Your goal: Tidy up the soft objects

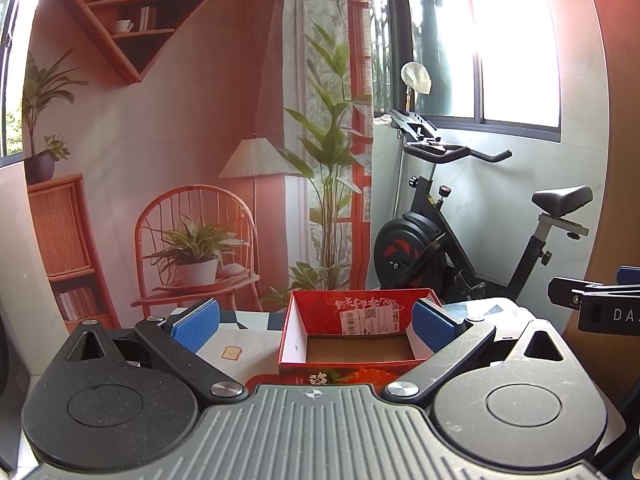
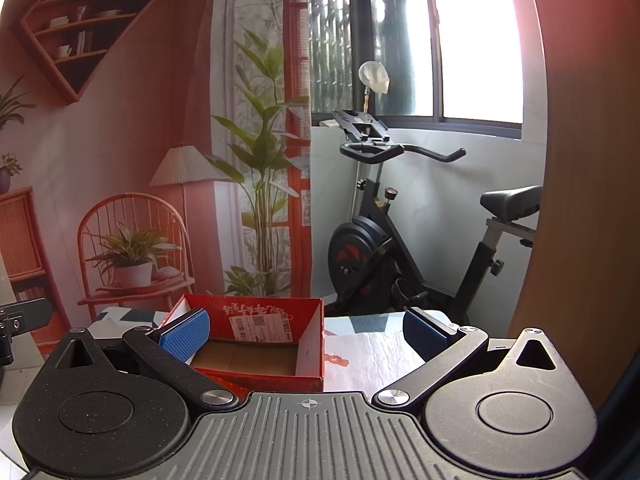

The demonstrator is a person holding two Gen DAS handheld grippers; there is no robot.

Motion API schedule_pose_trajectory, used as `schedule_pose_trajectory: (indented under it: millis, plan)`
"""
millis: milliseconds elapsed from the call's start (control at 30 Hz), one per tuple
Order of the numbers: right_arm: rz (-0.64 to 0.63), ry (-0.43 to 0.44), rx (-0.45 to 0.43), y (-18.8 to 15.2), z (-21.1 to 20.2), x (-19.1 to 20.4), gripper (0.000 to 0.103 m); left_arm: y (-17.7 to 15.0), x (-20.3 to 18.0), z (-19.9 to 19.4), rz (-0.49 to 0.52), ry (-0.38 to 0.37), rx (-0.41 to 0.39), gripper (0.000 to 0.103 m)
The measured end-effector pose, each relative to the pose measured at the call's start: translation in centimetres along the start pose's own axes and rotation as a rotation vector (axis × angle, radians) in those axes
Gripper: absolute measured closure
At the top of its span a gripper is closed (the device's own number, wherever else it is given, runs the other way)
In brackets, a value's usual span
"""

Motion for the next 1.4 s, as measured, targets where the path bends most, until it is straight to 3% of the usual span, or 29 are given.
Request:
schedule_pose_trajectory:
  millis: [1400]
  plan:
    - [0.007,0.000,0.012,-0.09,0.40,-0.15,0.000,-0.13,-0.08,-0.27,-0.007,0.008,-0.007,0.000]
Point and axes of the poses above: each gripper's, at about its wrist camera, not at the fingertips, and z roughly the way its jaws point, x to its left, y to its top, the point moved 9 cm from there along z, roughly the way its jaws point, and after that the axes turned 15 degrees about z, right-handed, at the moved point
